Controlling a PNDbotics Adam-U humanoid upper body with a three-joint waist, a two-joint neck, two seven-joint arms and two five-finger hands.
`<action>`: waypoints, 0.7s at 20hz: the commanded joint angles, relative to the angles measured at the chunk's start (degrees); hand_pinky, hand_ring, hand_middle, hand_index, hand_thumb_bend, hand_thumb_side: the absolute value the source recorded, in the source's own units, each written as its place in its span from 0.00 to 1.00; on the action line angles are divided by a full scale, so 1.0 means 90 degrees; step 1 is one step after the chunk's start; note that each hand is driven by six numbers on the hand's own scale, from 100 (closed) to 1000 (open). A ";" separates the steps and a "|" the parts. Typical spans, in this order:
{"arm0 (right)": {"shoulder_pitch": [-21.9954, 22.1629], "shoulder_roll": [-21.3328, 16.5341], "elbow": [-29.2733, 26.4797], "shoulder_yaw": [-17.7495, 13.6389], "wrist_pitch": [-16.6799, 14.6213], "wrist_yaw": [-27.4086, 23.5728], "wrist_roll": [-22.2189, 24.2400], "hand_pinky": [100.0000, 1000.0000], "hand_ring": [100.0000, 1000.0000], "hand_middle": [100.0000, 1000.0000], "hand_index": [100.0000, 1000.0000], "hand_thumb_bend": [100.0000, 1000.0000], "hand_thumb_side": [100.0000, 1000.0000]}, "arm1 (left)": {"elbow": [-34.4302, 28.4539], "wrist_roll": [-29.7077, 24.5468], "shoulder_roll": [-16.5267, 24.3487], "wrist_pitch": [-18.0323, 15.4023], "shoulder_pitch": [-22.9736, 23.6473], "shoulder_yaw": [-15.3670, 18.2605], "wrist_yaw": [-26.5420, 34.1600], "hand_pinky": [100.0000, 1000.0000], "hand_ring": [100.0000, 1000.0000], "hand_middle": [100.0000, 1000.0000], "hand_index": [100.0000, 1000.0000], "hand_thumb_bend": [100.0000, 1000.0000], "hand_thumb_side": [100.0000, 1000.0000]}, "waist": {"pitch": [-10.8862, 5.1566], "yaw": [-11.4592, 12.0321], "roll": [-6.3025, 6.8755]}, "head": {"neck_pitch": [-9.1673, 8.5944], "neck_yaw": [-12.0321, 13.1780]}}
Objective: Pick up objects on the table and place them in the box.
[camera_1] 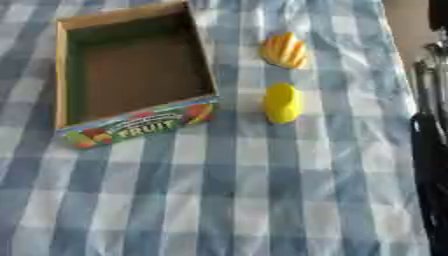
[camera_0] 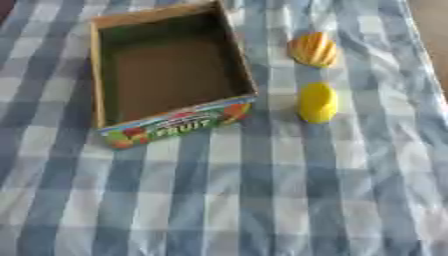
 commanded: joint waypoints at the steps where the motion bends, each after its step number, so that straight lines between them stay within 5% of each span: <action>1: -0.0065 -0.0170 -0.0105 -0.0039 0.0034 0.0016 -0.0020 0.79 0.92 0.71 0.79 0.00 0.54 | -0.0101 0.0027 0.0180 0.0011 -0.0075 0.0028 -0.0019 0.77 0.84 0.79 0.91 0.27 0.32 | -0.0129 -0.0003 0.0021 | -0.0050 0.0074; 6: 0.0034 -0.0739 -0.0105 -0.0071 0.0308 0.0208 -0.0133 0.79 0.92 0.71 0.79 0.00 0.45 | -0.0101 0.0070 0.0265 0.0018 -0.0033 0.0073 -0.0064 0.77 0.84 0.79 0.91 0.28 0.31 | -0.0186 -0.0070 -0.0043 | 0.0036 0.0146; 9: 0.0244 -0.1569 -0.0105 0.0097 0.0683 0.0500 -0.0065 0.79 0.93 0.72 0.80 0.00 0.40 | -0.0101 0.0084 0.0358 0.0026 0.0003 0.0081 -0.0100 0.77 0.84 0.79 0.91 0.28 0.31 | -0.0225 -0.0118 -0.0118 | 0.0098 0.0235; 14: 0.0524 -0.3170 -0.0105 0.0642 0.1183 0.1219 0.0525 0.81 0.92 0.75 0.84 0.00 0.46 | -0.0101 0.0089 0.0468 0.0049 0.0078 0.0066 -0.0144 0.77 0.84 0.79 0.91 0.27 0.32 | -0.0264 -0.0167 -0.0218 | 0.0135 0.0299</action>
